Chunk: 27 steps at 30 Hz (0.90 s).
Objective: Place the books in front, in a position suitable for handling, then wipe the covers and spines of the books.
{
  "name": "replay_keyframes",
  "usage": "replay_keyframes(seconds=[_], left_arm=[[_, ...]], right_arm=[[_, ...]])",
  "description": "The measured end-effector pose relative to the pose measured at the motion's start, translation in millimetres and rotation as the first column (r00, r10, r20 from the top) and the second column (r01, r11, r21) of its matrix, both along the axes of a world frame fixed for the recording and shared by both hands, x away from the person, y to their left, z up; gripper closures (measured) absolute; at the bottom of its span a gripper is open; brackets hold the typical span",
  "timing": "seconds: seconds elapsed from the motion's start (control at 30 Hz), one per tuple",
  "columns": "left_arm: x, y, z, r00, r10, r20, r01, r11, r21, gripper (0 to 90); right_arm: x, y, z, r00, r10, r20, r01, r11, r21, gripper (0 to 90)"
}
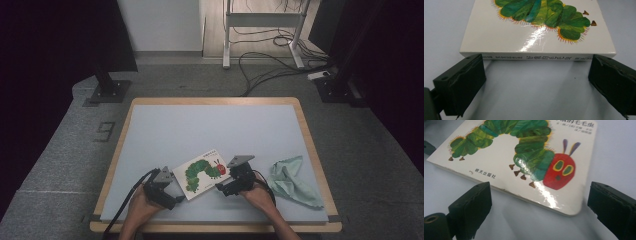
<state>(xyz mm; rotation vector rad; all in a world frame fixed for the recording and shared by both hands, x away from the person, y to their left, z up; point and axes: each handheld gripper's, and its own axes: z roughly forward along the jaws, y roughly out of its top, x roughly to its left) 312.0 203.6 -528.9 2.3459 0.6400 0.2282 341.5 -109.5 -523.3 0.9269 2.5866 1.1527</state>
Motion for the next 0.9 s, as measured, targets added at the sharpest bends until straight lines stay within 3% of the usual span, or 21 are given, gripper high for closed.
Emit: replay_keyframes(seconds=[0.4, 0.6, 0.9], left_arm=[[-0.1, 0.2, -0.1, 1.0000, 0.001, 0.002, -0.001, 1.0000, -0.001, 0.6], [0.2, 0.3, 0.0, 0.9999, 0.014, 0.000, -0.014, 0.9999, 0.001, 0.0], [-1.5, 1.5, 0.3, 0.9986, 0.052, -0.001, -0.052, 0.9986, 0.004, 0.0]], right_arm=[[-2.5, -21.4, 17.2, 0.9992, -0.029, 0.029, 0.029, 0.999, -0.024, 6.4], [-4.7, -36.7, 25.8, 0.9966, -0.069, 0.045, 0.071, 0.997, -0.040, 5.1], [-6.4, -67.5, 38.0, 0.9880, -0.146, 0.051, 0.147, 0.989, -0.024, 1.0]])
